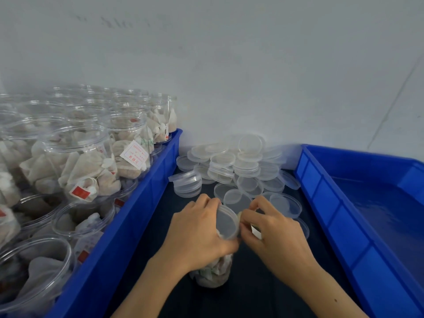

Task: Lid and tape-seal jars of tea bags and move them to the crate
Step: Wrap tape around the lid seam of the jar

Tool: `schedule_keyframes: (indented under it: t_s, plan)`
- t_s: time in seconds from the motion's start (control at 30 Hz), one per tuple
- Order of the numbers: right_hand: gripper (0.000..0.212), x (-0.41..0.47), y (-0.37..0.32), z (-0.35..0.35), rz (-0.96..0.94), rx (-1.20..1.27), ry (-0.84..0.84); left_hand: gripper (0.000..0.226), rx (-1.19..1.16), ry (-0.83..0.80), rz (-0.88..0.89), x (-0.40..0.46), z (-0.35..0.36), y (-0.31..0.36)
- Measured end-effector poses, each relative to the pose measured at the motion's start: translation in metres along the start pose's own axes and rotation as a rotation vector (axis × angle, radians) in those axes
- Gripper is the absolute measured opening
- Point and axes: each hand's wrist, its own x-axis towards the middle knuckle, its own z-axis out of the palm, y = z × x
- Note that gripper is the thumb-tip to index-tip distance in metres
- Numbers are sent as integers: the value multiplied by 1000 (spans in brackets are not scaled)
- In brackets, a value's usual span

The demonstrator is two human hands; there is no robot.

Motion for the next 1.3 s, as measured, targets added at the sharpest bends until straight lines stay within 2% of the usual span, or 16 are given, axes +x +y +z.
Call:
schedule_keyframes:
  t_s: [0.17,0.33,0.4,0.47,0.57,0.7,0.87,1.0,1.17,1.3]
  plan:
    - [23,-5,4,8,-2,24,80,82,52,14,28,2,5,7]
    - [32,-7,11,18,-16,164,125,87,67,11,51,-1,7,7]
    - [24,-4,16,20,-47,191,108,85,70,0,63,-1,6,6]
    - [13,0,22,21,-95,179,78,82,72,-12,64,-1,5,6]
    - [7,4,30,21,-162,161,55,81,82,-18,65,0,5,7]
    - [10,11,35,24,-155,157,32,80,91,-16,53,-1,6,7]
    - [17,22,41,22,-189,31,43,81,95,-16,51,-1,4,10]
    - [8,32,47,21,-184,-128,-54,79,53,-41,56,-5,4,10]
    - [27,29,38,12,-353,-151,-240,77,43,-54,46,-4,4,12]
    - [22,13,44,-2,-349,-227,-262,76,34,-48,18,-5,4,13]
